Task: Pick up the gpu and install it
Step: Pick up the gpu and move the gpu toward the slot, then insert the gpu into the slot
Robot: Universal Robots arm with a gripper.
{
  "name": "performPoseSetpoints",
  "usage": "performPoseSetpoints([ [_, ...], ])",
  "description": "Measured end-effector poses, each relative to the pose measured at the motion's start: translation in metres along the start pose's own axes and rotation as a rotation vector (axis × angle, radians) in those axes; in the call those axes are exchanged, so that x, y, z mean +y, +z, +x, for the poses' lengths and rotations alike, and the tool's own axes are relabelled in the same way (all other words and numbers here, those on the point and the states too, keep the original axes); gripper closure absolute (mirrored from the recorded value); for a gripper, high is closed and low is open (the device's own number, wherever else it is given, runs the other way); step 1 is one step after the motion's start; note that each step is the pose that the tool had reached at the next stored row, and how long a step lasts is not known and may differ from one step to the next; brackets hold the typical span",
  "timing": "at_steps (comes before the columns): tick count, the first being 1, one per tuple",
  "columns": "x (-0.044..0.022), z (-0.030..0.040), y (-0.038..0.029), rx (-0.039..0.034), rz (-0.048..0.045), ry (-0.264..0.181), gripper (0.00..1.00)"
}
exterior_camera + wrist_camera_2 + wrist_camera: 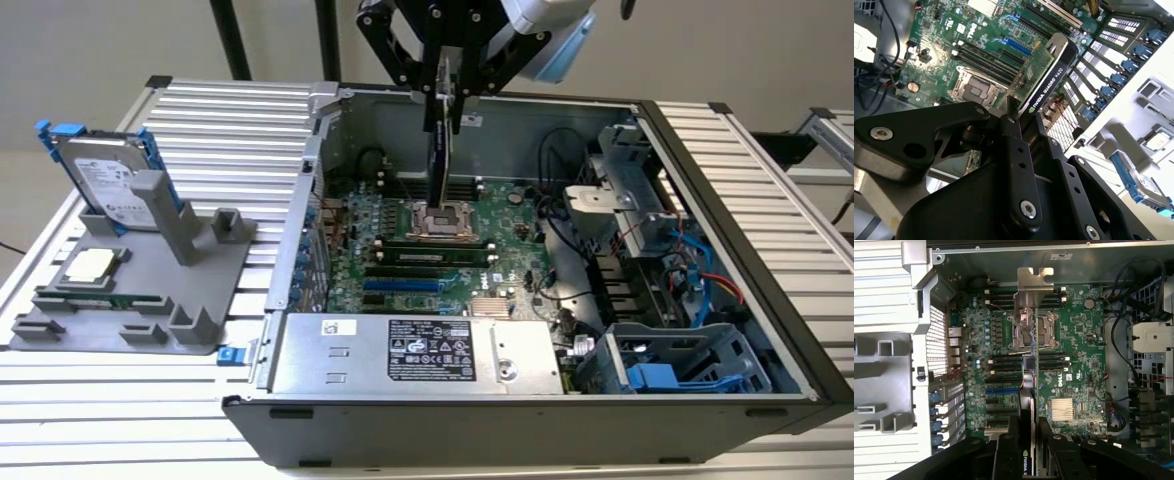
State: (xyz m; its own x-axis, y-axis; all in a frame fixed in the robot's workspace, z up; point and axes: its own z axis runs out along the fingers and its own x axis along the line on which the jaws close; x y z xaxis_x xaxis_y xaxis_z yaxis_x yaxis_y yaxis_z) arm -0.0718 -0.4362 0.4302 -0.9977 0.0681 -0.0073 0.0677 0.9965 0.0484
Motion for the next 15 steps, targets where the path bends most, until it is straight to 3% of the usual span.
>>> performPoseSetpoints([
  [15,0.0,0.0,0.0,0.0019,-0.0003,-0.038,1.0],
])
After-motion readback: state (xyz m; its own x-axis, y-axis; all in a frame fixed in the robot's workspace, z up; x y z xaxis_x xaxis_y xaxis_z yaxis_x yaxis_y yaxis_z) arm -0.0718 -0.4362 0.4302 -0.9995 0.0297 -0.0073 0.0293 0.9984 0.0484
